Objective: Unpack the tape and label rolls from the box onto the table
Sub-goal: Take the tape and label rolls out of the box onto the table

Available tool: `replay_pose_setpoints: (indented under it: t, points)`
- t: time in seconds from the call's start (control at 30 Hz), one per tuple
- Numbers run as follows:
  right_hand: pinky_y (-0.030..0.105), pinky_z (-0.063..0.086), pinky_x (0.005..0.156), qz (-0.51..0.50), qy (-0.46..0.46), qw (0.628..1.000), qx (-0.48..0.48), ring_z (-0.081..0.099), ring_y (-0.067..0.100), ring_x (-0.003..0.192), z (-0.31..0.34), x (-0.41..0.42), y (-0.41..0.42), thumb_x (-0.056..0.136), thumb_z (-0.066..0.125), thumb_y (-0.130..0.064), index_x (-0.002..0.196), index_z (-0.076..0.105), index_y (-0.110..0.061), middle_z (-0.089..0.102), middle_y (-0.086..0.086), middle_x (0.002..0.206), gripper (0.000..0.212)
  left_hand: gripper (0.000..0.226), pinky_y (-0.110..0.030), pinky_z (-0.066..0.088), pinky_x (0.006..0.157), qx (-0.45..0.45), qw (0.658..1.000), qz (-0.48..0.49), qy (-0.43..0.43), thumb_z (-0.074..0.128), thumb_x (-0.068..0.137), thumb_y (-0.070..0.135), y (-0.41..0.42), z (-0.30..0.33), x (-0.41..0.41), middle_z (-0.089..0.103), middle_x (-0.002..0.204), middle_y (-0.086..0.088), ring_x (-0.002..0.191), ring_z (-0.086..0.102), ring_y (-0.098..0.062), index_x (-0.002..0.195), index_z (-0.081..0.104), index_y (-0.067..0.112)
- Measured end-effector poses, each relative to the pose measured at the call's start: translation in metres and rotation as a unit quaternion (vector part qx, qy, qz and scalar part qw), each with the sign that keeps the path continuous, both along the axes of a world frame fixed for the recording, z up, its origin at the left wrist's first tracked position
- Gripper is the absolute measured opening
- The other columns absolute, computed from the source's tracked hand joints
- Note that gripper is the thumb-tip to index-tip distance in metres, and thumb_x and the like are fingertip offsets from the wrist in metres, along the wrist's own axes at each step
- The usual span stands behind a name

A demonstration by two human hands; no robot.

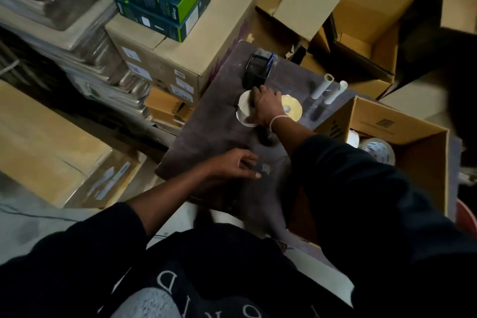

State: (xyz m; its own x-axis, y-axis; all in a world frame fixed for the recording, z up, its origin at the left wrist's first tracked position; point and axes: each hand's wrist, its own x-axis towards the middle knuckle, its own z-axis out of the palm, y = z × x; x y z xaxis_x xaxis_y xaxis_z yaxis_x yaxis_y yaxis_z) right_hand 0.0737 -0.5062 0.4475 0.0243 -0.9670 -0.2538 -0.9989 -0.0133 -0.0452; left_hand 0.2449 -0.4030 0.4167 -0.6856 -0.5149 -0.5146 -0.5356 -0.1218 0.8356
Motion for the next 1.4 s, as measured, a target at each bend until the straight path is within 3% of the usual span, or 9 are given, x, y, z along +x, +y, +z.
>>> replay_pose_setpoints:
  t: [0.17,0.33,0.5,0.63,0.73,0.83,0.97,1.13,1.4]
  points:
    - [0.043,0.043,0.097,-0.021,-0.085,0.996,-0.007,0.055,0.033,0.119,0.040,-0.020,0.009,0.070,0.082,-0.046,0.134,0.053,-0.013,0.054,0.012,0.133,0.078,0.056,-0.011,0.051,0.088,-0.026,0.999,0.044,0.009,0.077,0.087,0.010,0.000,0.005,-0.019,0.065,0.130,-0.020,0.116,0.063,-0.017,0.136,0.053,-0.005]
    - [0.034,0.055,0.075,-0.098,-0.187,0.973,-0.092,0.068,0.023,0.086,0.116,-0.074,0.037,0.082,0.071,-0.021,0.098,0.072,-0.010,0.073,0.009,0.093,0.019,0.045,-0.019,0.054,0.090,-0.028,0.994,0.089,0.055,0.075,0.089,0.011,0.003,0.022,-0.062,0.070,0.121,-0.017,0.109,0.066,-0.015,0.130,0.060,-0.002]
    - [0.015,0.051,0.054,-0.217,-0.328,0.917,-0.066,0.069,0.004,0.064,0.170,-0.150,0.095,0.089,0.071,-0.017,0.086,0.072,-0.005,0.075,0.004,0.077,0.012,0.058,-0.034,0.054,0.100,-0.040,0.992,0.077,0.092,0.072,0.090,0.045,0.004,0.047,-0.118,0.066,0.131,0.000,0.122,0.062,-0.011,0.137,0.059,0.015]
    - [0.018,0.055,0.056,-0.267,-0.281,0.920,-0.059,0.070,0.004,0.064,0.165,-0.189,0.136,0.088,0.070,-0.019,0.084,0.073,-0.008,0.073,0.001,0.074,0.012,0.033,-0.045,0.047,0.110,-0.017,0.989,0.080,0.124,0.067,0.093,0.044,0.015,0.063,-0.155,0.056,0.136,0.008,0.127,0.054,-0.009,0.125,0.056,0.040]
    - [0.034,0.062,0.073,-0.309,-0.242,0.919,-0.044,0.074,0.018,0.074,0.137,-0.205,0.154,0.086,0.067,-0.017,0.085,0.073,-0.007,0.076,0.007,0.079,0.012,0.055,-0.043,0.045,0.111,-0.022,0.986,0.097,0.131,0.066,0.091,0.052,0.025,0.066,-0.172,0.055,0.141,0.005,0.131,0.052,-0.012,0.139,0.051,0.027]
    - [0.032,0.057,0.074,-0.329,-0.181,0.926,-0.032,0.071,0.022,0.081,0.103,-0.211,0.165,0.082,0.070,-0.024,0.087,0.074,-0.010,0.075,0.006,0.085,0.016,0.081,-0.047,0.049,0.107,-0.030,0.987,0.101,0.119,0.064,0.076,0.076,0.028,0.060,-0.177,0.060,0.138,0.007,0.126,0.058,-0.011,0.141,0.051,0.029]
    - [0.029,0.050,0.067,-0.343,-0.112,0.933,-0.004,0.069,0.032,0.088,0.058,-0.223,0.181,0.081,0.067,-0.030,0.094,0.070,-0.013,0.073,0.012,0.097,0.022,0.066,-0.047,0.053,0.101,0.007,0.986,0.095,0.136,0.063,0.083,0.060,0.027,0.062,-0.178,0.062,0.135,0.007,0.125,0.059,-0.013,0.140,0.052,0.029]
    - [0.036,0.054,0.081,-0.315,-0.111,0.942,-0.033,0.065,0.032,0.098,0.046,-0.218,0.211,0.077,0.070,-0.027,0.094,0.068,-0.017,0.070,0.009,0.102,0.019,0.072,-0.041,0.053,0.094,0.033,0.987,0.076,0.134,0.065,0.082,0.062,0.023,0.062,-0.176,0.060,0.138,0.002,0.126,0.059,-0.018,0.144,0.048,0.030]
    - [0.037,0.055,0.082,-0.249,-0.055,0.967,0.004,0.065,0.034,0.098,0.049,-0.221,0.219,0.082,0.066,-0.027,0.101,0.071,-0.016,0.071,0.010,0.104,0.023,0.068,-0.053,0.052,0.103,0.050,0.986,0.063,0.144,0.065,0.089,0.056,0.017,0.058,-0.173,0.052,0.147,0.005,0.133,0.054,-0.017,0.148,0.043,0.030]
